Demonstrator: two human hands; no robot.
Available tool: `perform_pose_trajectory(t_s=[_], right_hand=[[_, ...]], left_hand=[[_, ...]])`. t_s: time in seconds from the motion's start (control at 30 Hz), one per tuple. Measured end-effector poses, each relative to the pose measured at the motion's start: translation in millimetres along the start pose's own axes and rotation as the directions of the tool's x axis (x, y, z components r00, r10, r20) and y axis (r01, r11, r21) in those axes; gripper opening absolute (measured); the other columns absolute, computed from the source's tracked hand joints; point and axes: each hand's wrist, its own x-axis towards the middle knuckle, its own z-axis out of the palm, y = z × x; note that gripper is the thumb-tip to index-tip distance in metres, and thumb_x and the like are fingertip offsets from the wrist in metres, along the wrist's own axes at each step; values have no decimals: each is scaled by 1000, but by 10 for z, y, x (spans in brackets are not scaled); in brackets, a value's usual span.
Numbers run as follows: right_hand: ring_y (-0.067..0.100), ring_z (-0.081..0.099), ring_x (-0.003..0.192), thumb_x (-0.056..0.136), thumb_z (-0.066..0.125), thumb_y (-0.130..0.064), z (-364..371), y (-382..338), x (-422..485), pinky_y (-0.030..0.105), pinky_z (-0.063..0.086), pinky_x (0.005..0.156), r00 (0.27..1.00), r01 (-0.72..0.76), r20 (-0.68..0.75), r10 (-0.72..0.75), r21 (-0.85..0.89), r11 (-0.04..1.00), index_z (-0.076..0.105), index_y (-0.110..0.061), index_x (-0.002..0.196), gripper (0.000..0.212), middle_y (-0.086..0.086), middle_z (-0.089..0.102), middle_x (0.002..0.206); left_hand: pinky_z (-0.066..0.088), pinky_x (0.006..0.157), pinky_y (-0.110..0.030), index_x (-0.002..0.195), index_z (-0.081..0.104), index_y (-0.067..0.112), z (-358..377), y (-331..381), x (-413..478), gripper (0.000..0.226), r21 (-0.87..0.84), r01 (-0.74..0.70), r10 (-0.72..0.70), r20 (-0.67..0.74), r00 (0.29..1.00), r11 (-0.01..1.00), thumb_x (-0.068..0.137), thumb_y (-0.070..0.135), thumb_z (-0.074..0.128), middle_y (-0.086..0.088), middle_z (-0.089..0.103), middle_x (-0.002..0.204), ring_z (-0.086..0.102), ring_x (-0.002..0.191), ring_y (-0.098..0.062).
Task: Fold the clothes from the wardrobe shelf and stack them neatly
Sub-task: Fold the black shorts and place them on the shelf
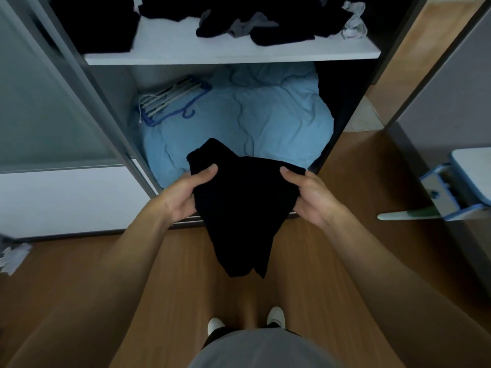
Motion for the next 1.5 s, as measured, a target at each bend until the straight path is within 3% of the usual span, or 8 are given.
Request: perform_pose_trajectory(t_s=[0.13,0.27,0.47,0.63,0.8,1.03,1.33,1.5], right_hand=[[27,67,115,98,60,-19,60,-115,-22,36,56,94,999,-45,-19,47,98,994,64,-2,127,34,14,69,125],[27,68,113,95,66,-19,109,-115,-85,33,57,92,999,-30,6,32,-220,975,64,-3,126,34,13,71,120],[27,71,100,97,62,-12,242,-180,-101,34,61,82,999,-37,-29,36,-26,999,63,5,124,32,17,72,114],[33,64,116,100,58,-16,305,-212,-93,38,54,97,996,-83,8,86,-171,982,61,5,127,35,21,65,128],[29,67,113,100,58,-17,199,-228,40,41,55,98,979,-115,-196,61,-278,954,66,-3,121,26,14,70,123],[19,70,83,94,66,-14,55,-45,240,30,59,68,907,-193,-415,71,-259,946,61,-1,122,31,11,73,109],[12,69,94,88,66,5,60,70,312,27,57,92,986,-6,-149,-73,-472,881,67,-10,124,39,8,70,115],[21,66,108,82,68,12,88,126,325,32,53,100,978,50,-93,-188,-767,640,68,-7,120,42,10,70,115]], left_hand=[[58,77,-27,114,72,13,24,-1,73,33,146,-75,91,-106,990,986,82,21,76,-12,73,113,71,103,-25],[58,72,-27,106,75,13,26,69,129,17,184,-107,140,-175,975,977,94,22,66,-9,76,104,73,92,-22],[53,96,-37,129,65,10,-123,32,68,55,-228,-57,42,-73,996,972,91,49,58,-11,68,124,64,118,-27],[59,76,-29,104,78,14,-68,51,153,29,-8,-20,18,-178,984,1000,94,36,62,-8,75,108,73,96,-21],[58,61,-25,98,72,11,23,128,344,17,159,-16,63,-296,953,987,96,26,64,-4,77,86,74,74,-17],[58,64,-24,96,71,9,1,91,463,12,258,-34,127,-353,927,966,94,20,66,-4,78,85,75,78,-18],[57,65,-22,94,73,12,-153,59,472,17,493,-43,329,-512,794,869,83,23,79,-4,76,91,74,79,-15],[55,69,-18,114,63,13,-148,79,487,41,529,-23,390,-596,702,849,80,25,82,-1,70,104,70,88,-15]])
